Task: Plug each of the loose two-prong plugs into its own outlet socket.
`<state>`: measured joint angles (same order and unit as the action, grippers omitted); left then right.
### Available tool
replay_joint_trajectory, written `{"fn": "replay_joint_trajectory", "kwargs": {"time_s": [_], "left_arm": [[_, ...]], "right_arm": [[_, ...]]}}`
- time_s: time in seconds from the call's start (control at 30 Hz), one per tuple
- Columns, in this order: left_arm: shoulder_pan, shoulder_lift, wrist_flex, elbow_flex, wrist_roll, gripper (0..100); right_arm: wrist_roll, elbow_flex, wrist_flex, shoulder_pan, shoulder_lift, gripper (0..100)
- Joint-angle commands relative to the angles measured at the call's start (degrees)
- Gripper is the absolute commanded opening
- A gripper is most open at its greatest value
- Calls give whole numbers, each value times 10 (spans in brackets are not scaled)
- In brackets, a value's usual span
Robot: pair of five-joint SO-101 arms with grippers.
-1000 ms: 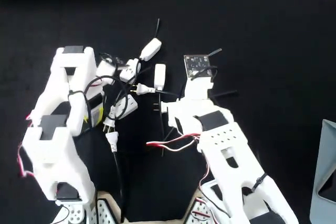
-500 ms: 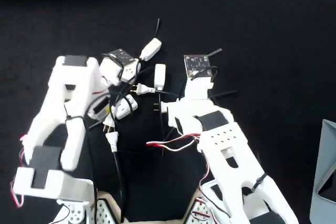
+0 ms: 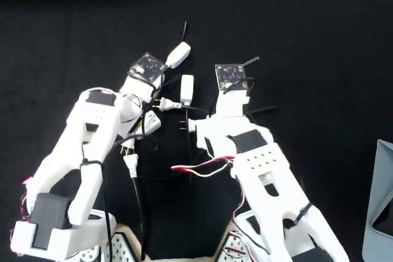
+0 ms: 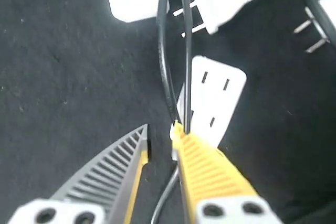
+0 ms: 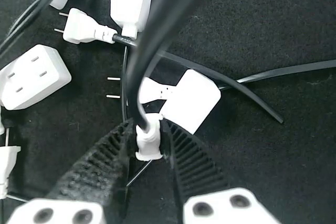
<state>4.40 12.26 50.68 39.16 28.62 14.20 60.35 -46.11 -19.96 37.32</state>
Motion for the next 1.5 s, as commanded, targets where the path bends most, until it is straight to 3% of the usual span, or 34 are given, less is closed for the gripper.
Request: {"fn": "replay_joint_trajectory", "kwargs": {"time_s": [0.0,0.23,0.4,0.53,0.7,0.97,1.2,1.47], "left_arm": [[5,22,-72,28,-8,91],[-47,21,-122,39,-8,91],[-77,49,-69,18,-8,91],[-36,105,32,5,-8,91],[25,161,62,8,-29,91],[45,133,-39,50,-62,99],[-4,15,-179,94,-63,229],[-105,5,-171,53,-62,230]], "right_arm": [[4,-5,11,3,5,12],[4,-5,11,3,5,12],[4,-5,11,3,5,12],[4,-6,11,3,5,12],[5,-5,11,3,5,12],[5,-5,11,3,4,12],[5,-5,11,3,4,12],[5,-5,11,3,4,12]]}}
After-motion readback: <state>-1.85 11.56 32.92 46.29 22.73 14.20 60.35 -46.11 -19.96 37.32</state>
